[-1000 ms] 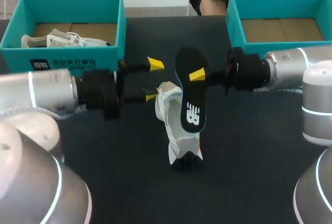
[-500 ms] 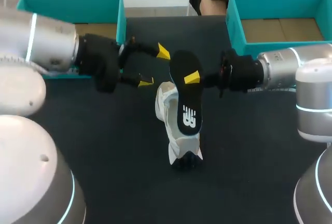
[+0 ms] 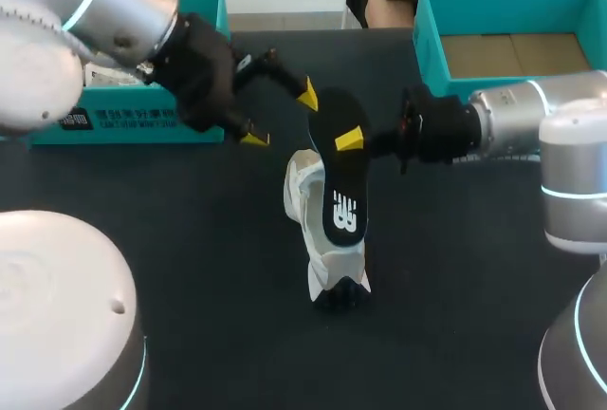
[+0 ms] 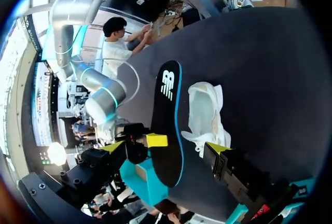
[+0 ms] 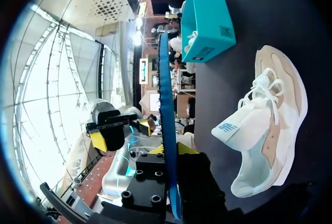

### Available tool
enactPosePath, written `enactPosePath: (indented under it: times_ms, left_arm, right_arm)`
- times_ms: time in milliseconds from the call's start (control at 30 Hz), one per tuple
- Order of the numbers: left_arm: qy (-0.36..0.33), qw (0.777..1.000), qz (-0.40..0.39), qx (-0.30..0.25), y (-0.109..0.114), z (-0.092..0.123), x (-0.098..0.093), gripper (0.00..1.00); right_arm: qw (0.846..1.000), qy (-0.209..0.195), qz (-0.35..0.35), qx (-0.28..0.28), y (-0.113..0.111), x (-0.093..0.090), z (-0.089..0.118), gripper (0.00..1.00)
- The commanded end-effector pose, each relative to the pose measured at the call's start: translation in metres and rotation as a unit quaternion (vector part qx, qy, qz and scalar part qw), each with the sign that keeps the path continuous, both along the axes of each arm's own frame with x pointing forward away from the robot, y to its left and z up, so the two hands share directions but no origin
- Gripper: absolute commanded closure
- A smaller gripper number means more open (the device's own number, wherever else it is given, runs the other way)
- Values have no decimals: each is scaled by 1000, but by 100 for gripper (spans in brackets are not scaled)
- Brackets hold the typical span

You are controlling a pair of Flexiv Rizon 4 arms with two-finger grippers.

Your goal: Take the shoe out of the shoebox, open the shoe tongue, remove and reinsert the insole, then place the shoe into the shoebox

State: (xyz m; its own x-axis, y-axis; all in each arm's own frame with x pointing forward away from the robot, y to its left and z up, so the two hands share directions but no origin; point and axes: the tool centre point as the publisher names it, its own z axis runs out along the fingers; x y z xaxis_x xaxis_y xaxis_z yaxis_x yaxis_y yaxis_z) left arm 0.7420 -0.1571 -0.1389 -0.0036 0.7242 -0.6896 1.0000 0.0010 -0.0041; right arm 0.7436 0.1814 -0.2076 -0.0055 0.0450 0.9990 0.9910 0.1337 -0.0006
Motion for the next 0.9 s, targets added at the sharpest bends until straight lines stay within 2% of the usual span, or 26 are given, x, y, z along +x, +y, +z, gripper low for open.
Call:
enactPosePath:
  times_ms: [33, 133, 167, 200, 267, 300, 333, 367, 500, 900]
  left_arm:
    - [2, 991, 29, 132, -11, 7, 1, 0]
    - [15, 985, 61, 161, -16, 9, 3, 0]
    - [38, 979, 70, 189, -17, 9, 7, 0]
    - [37, 979, 72, 185, -18, 9, 8, 0]
    - [42, 971, 90, 218, -21, 12, 9, 0]
    - [41, 972, 88, 216, -22, 13, 9, 0]
    - [36, 963, 101, 249, -24, 14, 8, 0]
    - [36, 964, 99, 244, -25, 13, 9, 0]
    - [42, 953, 101, 283, -32, 6, 11, 0]
    - [29, 952, 68, 296, -39, 1, 9, 0]
  right_arm:
    - [1000, 0, 2, 0, 5, 2, -2, 100]
    - [1000, 0, 3, 1, 5, 2, -3, 100]
    - [1000, 1, 4, 2, 6, 2, -3, 100]
    - [1000, 1, 3, 2, 5, 1, -4, 100]
    - [1000, 0, 2, 1, 5, 1, -4, 100]
    - [1000, 0, 2, 1, 5, 1, -4, 100]
    - [1000, 0, 2, 1, 5, 0, -4, 100]
    - [1000, 0, 1, 1, 5, 0, -4, 100]
    - [1000, -1, 2, 1, 6, 1, -5, 100]
    - [1000, -1, 6, 1, 6, 2, -5, 100]
